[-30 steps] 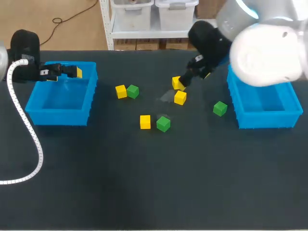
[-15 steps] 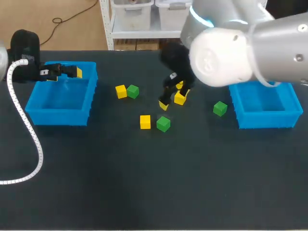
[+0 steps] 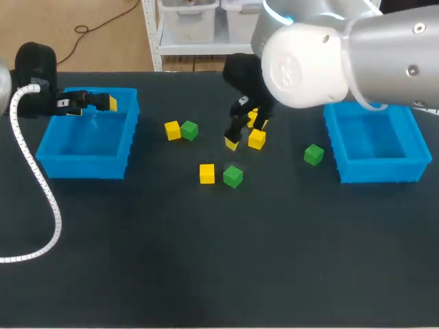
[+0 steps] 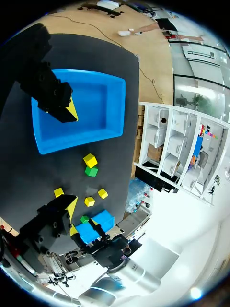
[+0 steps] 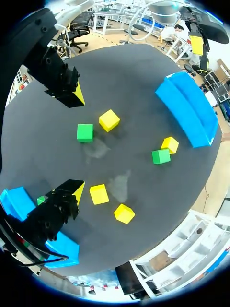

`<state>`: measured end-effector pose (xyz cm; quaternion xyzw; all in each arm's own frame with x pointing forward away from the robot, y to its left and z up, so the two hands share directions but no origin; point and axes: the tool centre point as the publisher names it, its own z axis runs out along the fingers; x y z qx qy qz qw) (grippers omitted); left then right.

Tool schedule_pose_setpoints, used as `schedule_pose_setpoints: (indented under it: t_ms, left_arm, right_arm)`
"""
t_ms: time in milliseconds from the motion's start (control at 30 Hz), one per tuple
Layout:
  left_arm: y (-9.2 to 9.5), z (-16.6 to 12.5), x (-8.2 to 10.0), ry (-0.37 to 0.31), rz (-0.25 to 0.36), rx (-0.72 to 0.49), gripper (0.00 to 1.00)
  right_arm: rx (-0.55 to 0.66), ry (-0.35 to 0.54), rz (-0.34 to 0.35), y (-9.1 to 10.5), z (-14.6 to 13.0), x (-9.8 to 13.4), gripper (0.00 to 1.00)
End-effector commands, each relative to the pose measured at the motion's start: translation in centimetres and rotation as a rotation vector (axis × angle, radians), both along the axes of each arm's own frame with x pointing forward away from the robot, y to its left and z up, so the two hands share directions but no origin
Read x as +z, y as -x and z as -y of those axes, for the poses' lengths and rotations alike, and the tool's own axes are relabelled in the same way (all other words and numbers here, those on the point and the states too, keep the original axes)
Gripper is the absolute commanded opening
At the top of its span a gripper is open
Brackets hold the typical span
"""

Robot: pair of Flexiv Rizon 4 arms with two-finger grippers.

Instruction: Put the green cubes in the right bin and the yellow cubes in the left bin.

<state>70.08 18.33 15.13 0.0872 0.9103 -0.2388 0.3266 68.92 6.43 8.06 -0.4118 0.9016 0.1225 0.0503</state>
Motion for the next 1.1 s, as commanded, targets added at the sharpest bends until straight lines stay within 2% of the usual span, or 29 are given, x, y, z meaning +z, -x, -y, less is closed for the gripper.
schedule_pose_setpoints:
  t_ms: [33,233,533,767,1100]
  left_arm:
    - [0.1,-0.1,-0.1,0.007,0.006,-0.003,1.00]
    - [0.1,-0.1,-0.1,0.007,0.006,-0.003,1.00]
    - [0.1,-0.1,-0.1,0.007,0.006,-0.003,1.00]
    - [0.1,-0.1,-0.1,0.007,0.006,-0.003,1.00]
    - [0.1,-0.1,-0.1,0.007,0.006,-0.003,1.00]
  right_arm:
    - [-0.004,-0.004,0.010,0.4,0.2,0.0,1.00]
    - [-0.004,-0.004,0.010,0.4,0.2,0.0,1.00]
    - [0.052,0.054,-0.027,1.1,-2.4,-1.5,1.00]
    - [0.093,0.121,-0.033,2.3,-3.4,-2.7,1.00]
    - [0.106,0.170,-0.047,4.6,-3.7,-5.2,1.00]
